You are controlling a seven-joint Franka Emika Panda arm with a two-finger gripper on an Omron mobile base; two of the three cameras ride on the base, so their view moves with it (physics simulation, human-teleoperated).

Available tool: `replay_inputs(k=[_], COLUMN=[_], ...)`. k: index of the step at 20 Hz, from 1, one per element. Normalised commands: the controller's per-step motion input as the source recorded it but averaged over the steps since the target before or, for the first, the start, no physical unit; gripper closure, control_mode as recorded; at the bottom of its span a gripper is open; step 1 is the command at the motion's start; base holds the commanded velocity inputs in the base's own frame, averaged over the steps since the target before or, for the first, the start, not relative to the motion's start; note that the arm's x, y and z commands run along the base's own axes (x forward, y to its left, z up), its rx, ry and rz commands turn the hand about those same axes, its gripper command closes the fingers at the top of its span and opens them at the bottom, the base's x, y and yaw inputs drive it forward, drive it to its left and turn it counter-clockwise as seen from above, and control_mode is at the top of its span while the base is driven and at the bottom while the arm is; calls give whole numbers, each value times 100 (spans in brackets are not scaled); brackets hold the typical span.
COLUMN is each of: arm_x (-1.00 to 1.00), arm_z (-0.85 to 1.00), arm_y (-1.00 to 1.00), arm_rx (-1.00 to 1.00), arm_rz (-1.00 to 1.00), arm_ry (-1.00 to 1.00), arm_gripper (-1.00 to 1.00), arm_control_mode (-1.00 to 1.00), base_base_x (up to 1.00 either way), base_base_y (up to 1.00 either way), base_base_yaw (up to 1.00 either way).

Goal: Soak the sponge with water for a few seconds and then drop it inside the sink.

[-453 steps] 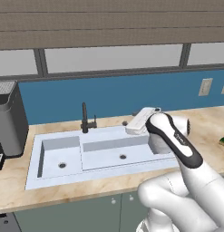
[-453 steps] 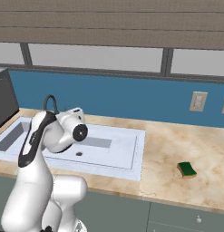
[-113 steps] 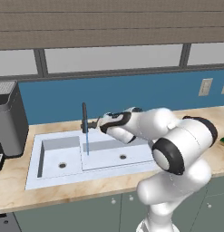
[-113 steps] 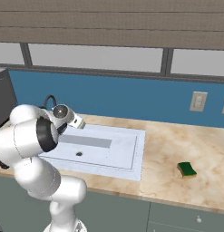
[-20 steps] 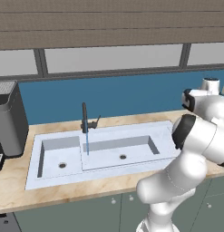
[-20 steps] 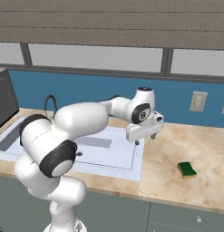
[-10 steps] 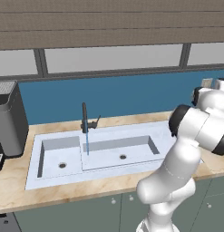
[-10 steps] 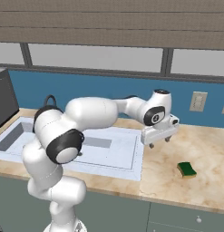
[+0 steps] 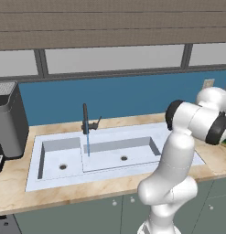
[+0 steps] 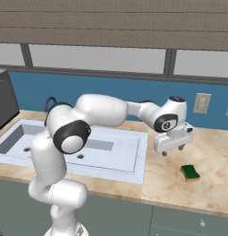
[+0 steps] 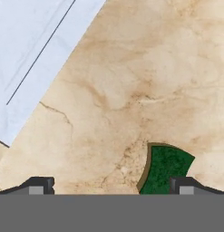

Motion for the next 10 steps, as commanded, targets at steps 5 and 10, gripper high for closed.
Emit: replay_inputs(k=[5,10], arm_x=[-1,0], arm_z=[-43,-29], arm_y=[-43,-35], arm_rx=[0,0], arm_rz=[-9,-5], arm_ry=[0,0], arm_gripper=[-100,-100], arm_control_mode=[-100,-100], base_base_x=[0,0], base_base_y=[0,0], base_base_yaw=[0,0])
